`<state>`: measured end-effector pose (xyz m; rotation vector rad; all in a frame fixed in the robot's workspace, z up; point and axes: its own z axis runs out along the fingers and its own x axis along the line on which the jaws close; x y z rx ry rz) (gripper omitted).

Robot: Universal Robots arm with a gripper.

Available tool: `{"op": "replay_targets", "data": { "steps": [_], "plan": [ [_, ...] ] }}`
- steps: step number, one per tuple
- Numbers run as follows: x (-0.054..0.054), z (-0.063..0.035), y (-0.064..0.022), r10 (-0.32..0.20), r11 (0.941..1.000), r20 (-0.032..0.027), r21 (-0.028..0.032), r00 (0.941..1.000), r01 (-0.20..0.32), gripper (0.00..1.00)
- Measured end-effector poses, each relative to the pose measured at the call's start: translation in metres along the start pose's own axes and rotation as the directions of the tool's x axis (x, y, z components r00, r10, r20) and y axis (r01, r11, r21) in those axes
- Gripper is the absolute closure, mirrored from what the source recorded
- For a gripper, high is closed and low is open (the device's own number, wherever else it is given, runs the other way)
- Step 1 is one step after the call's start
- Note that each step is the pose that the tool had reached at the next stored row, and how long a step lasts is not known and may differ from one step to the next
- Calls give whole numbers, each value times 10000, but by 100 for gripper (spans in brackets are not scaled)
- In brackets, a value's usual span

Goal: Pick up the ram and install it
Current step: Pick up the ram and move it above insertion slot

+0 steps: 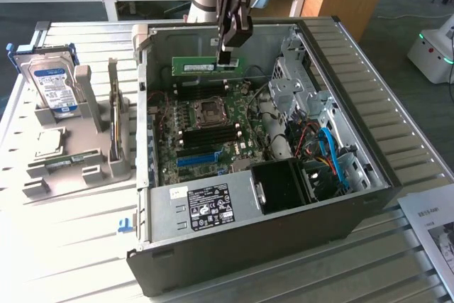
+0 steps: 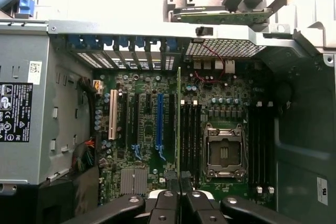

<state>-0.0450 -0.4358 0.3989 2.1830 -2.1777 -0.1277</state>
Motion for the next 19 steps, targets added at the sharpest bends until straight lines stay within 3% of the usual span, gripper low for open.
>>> {"op": "replay_targets", "data": {
  "steps": [10, 19],
  "plan": [
    [-20, 6, 2, 1, 10000, -2, 5, 10000, -1, 88],
    [-20, 10, 22, -12, 9999, -1, 103, 10000, 12, 88]
  ]
}}
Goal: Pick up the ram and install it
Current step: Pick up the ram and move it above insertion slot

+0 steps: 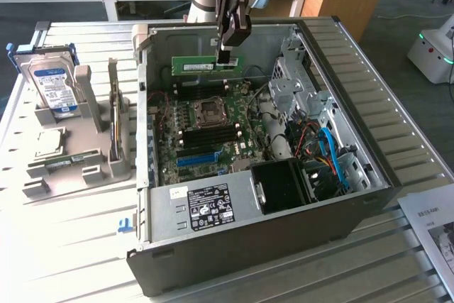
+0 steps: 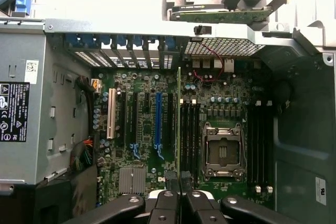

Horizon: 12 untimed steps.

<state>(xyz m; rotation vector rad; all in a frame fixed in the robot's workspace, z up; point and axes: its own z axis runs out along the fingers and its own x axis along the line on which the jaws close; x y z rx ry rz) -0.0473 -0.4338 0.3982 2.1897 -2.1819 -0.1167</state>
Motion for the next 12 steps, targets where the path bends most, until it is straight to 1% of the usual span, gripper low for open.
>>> {"op": "replay_targets", "data": {
  "steps": [7, 12],
  "plan": [
    [0, 0, 0, -2, 10000, 0, 1, 10000, 2, 88],
    [-2, 16, -1, -3, 10000, -2, 23, 10000, 3, 88]
  ]
}}
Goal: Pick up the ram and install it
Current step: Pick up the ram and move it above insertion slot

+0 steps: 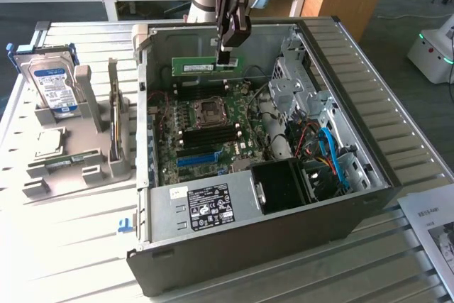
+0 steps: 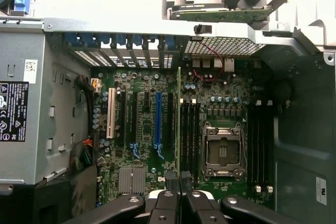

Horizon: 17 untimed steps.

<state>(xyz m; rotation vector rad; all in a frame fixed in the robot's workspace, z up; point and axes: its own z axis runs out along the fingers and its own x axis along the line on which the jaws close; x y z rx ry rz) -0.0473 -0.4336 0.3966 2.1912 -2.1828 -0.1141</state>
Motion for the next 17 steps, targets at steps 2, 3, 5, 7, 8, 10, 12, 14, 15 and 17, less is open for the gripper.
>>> {"op": "replay_targets", "data": {
  "steps": [2, 3, 5, 7, 8, 10, 12, 14, 15, 17],
  "plan": [
    [0, 22, -2, 0, 10000, 1, 20, 10000, 0, 88],
    [0, 35, -3, -1, 10000, 1, 28, 10000, 1, 88],
    [1, 64, -5, 0, 10000, 2, 39, 10000, 0, 88],
    [1, 94, -8, 0, 10000, 1, 47, 10000, 0, 88],
    [2, 111, -9, 0, 10000, 1, 51, 10000, 0, 88],
    [3, 146, -12, -1, 10000, 1, 54, 10000, 1, 88],
    [3, 179, -15, -1, 10000, 1, 54, 10000, 1, 88],
    [4, 211, -18, -1, 10000, 1, 55, 10000, 1, 88],
    [4, 226, -19, -1, 10000, 1, 55, 10000, 1, 88],
    [4, 260, -22, -1, 10000, 1, 55, 10000, 1, 88]
  ]
}}
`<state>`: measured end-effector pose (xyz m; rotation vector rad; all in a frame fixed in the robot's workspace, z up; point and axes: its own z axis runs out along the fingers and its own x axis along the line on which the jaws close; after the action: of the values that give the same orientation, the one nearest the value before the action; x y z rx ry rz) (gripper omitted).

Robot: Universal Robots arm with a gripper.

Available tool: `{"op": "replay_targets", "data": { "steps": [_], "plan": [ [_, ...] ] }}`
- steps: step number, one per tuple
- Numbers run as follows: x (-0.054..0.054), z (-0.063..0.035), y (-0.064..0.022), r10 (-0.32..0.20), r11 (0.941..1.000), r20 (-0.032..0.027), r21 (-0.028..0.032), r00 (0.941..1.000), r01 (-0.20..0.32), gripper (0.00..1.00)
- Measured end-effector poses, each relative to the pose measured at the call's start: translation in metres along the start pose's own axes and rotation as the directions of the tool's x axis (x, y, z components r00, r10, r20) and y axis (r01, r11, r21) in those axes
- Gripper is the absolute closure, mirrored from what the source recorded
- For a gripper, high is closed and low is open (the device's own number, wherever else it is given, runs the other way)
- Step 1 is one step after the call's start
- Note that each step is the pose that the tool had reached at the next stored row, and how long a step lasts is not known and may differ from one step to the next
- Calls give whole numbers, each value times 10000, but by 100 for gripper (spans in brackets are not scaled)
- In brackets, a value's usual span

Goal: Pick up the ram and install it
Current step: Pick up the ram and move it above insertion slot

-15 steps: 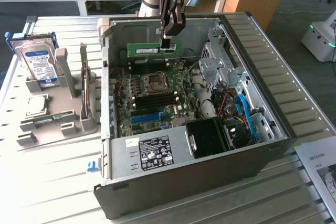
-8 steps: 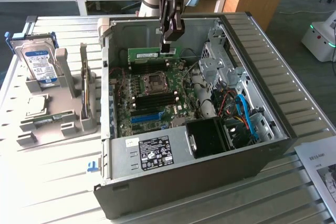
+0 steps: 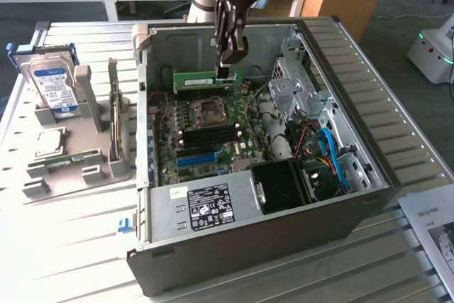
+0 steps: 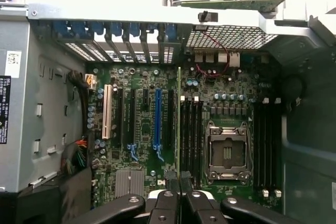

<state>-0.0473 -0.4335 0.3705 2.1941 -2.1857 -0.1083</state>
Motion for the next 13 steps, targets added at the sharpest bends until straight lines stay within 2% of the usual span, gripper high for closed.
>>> {"op": "replay_targets", "data": {
  "steps": [9, 13],
  "plan": [
    [3, 149, -12, 0, 10000, 0, 0, 10000, 0, 88],
    [3, 161, -13, 0, 10000, -2, -1, 10000, 0, 88]
  ]
}}
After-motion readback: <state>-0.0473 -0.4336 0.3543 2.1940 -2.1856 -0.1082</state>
